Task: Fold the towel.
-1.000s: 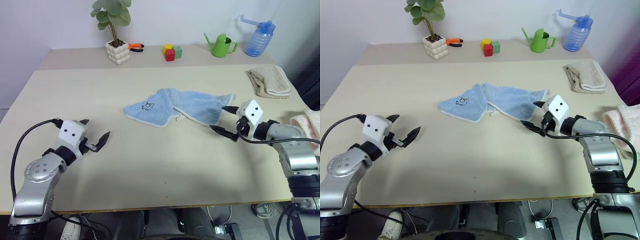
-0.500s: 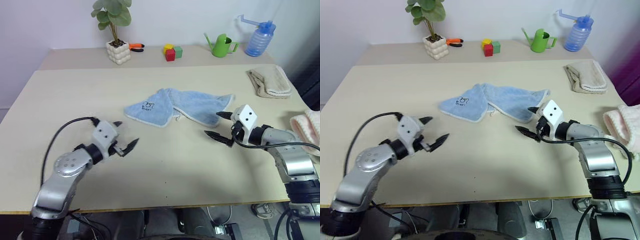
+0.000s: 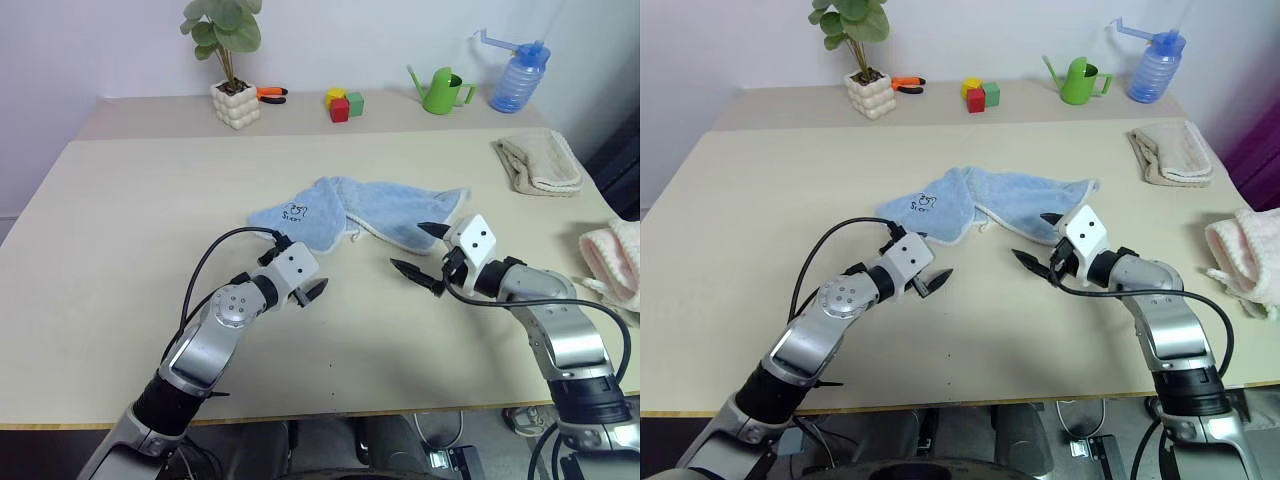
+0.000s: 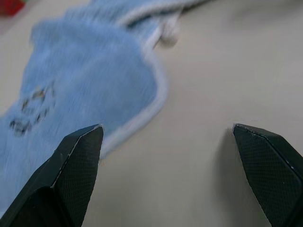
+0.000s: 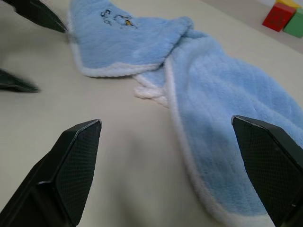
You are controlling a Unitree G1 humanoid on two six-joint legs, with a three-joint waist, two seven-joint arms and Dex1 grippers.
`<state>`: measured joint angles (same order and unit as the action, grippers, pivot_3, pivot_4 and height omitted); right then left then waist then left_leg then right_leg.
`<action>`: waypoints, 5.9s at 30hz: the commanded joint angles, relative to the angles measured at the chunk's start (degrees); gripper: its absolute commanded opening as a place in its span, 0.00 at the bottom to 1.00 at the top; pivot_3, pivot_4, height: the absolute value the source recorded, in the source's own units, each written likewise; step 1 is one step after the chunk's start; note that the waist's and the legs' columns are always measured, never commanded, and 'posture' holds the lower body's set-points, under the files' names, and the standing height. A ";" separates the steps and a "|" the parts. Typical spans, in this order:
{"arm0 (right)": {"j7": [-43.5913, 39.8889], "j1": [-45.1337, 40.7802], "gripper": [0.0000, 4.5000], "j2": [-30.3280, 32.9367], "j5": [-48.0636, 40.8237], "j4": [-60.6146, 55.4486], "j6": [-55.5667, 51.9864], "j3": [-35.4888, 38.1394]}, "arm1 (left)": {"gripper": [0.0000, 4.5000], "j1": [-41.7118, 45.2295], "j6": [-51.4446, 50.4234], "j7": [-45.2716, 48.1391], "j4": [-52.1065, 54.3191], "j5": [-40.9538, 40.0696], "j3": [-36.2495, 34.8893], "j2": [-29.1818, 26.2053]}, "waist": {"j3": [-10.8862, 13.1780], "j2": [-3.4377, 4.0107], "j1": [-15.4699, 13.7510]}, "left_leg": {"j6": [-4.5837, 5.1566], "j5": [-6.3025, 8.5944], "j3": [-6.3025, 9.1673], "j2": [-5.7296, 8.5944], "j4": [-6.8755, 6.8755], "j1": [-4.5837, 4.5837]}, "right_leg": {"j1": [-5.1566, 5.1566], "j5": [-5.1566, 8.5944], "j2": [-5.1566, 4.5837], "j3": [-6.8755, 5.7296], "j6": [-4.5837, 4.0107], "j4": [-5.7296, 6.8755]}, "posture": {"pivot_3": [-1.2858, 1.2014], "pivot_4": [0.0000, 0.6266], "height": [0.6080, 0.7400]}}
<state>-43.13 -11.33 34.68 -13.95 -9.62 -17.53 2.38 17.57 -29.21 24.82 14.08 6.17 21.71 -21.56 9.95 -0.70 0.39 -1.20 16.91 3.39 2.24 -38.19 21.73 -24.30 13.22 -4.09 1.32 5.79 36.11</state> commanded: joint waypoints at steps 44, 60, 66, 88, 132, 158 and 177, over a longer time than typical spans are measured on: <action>11.91 -11.25 1.00 0.67 21.93 17.58 8.10 -9.95 | 0.01 -3.22 6.71 -1.58 4.56 -3.94 -18.41 -1.84 | -0.02 0.00 -0.84 | 0.00 0.00 -0.04 -0.01 0.04 -0.22 | 0.20 0.01 0.03 -0.01 -0.01 -0.03 | 0.52 0.24 0.92; 14.05 -9.65 0.01 6.49 27.76 19.05 10.27 -8.33 | 0.00 -5.17 6.75 -1.73 5.70 -4.16 -20.75 -3.48 | -0.02 -0.01 -0.94 | 0.00 0.00 -0.03 -0.01 0.03 -0.23 | 0.25 0.01 0.02 -0.01 -0.01 -0.04 | 0.52 0.24 0.92; 14.41 -13.25 0.01 10.03 26.94 17.42 13.73 -4.78 | 0.00 -0.67 10.62 -1.53 0.76 -5.14 -25.49 -7.01 | 0.01 0.00 -0.94 | 0.00 0.00 -0.03 -0.01 0.03 -0.22 | 0.23 0.01 0.03 -0.01 -0.01 -0.04 | 0.52 0.24 0.92; 4.04 -34.67 0.01 13.12 14.19 23.47 22.07 -1.33 | 0.00 24.37 29.76 2.56 -30.58 -13.94 -34.38 -19.20 | 0.06 -0.01 1.88 | -0.01 0.00 -0.44 0.13 0.18 0.87 | -1.07 -0.03 -0.36 -0.17 0.08 -0.01 | 0.52 0.24 0.92; -8.54 -25.88 0.01 8.72 15.57 36.82 19.87 -8.80 | 0.00 11.70 28.22 18.63 -42.66 -8.17 -22.87 -20.67 | 0.12 0.07 0.49 | 0.32 0.19 -0.54 0.13 -0.03 0.00 | -0.26 -0.10 -0.41 -0.29 0.16 -0.03 | 0.52 0.24 0.92; 10.24 -26.23 0.74 9.34 19.82 41.76 25.18 -2.67 | 0.75 9.72 21.55 -0.53 -37.69 -15.02 -37.03 -13.02 | 0.11 0.07 0.39 | 0.31 0.18 -0.51 0.15 -0.04 0.01 | -0.28 -0.10 -0.47 -0.28 0.16 0.01 | 0.52 0.24 0.92; 36.11 9.19 0.99 -13.16 -47.83 -18.29 -48.94 29.40 | 0.76 -3.53 15.07 13.02 5.13 -21.82 -15.45 -5.14 | 0.01 0.08 -0.85 | 0.32 0.20 -0.32 0.10 0.00 -0.11 | -0.03 -0.11 -0.55 -0.20 0.13 -0.07 | 0.52 0.24 0.92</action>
<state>-12.81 -2.17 23.04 -57.05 -25.75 -64.45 29.40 14.05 -13.66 36.66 16.14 -14.41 5.51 -26.82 9.95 -0.62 -0.46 -0.87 17.11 3.07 2.34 -38.18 21.61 -24.33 13.11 -4.63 1.12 5.92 36.05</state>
